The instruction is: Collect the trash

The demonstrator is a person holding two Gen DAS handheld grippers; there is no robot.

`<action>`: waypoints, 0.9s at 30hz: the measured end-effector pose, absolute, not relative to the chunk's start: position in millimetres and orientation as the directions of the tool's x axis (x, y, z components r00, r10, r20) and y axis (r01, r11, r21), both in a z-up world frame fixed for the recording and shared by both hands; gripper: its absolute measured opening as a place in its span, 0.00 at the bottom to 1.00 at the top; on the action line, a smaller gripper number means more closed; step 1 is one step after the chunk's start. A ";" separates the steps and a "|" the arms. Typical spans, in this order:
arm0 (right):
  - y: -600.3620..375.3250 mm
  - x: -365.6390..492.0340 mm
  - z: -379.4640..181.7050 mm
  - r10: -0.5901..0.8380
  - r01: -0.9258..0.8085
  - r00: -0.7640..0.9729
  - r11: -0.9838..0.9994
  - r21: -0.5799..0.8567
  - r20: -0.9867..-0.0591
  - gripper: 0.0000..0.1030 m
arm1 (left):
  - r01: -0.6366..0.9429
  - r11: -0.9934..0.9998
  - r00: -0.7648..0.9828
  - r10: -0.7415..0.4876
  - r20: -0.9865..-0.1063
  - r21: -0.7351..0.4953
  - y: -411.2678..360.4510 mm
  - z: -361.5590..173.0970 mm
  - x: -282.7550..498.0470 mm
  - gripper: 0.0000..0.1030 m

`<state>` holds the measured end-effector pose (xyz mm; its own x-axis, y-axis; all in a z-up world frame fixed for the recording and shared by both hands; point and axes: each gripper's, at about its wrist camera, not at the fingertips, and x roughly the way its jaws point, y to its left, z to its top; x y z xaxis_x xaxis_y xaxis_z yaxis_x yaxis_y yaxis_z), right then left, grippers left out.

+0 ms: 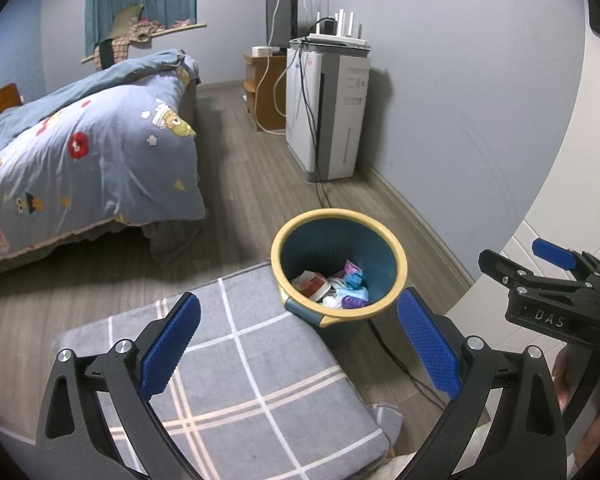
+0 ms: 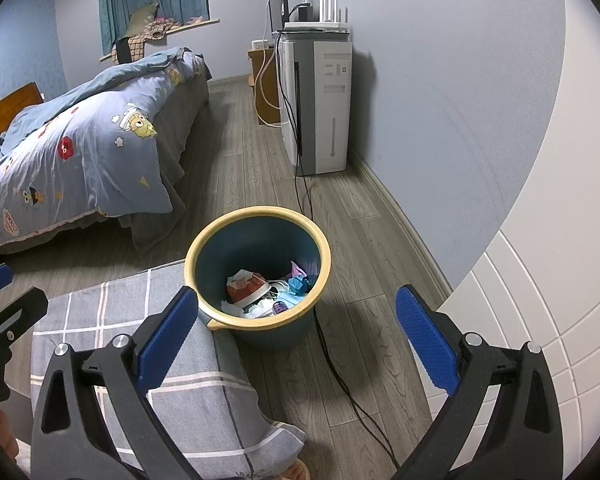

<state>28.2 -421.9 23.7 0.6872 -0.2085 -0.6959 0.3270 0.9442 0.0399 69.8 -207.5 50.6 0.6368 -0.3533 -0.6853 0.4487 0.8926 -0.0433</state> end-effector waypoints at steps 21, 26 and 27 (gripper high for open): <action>-420.8 28.8 20.7 -0.207 0.325 0.684 0.945 0.038 -0.700 0.95 | 0.475 0.879 0.634 -0.368 -0.680 -0.033 -200.3 54.5 69.5 0.95; -420.8 29.0 21.2 -0.206 0.325 0.684 0.945 0.039 -0.700 0.95 | 0.478 0.878 0.634 -0.370 -0.679 -0.032 -200.3 53.9 69.6 0.95; -420.5 28.8 21.4 -0.207 0.325 0.684 0.945 0.038 -0.699 0.95 | 0.480 0.877 0.636 -0.370 -0.678 -0.029 -200.1 53.8 69.3 0.95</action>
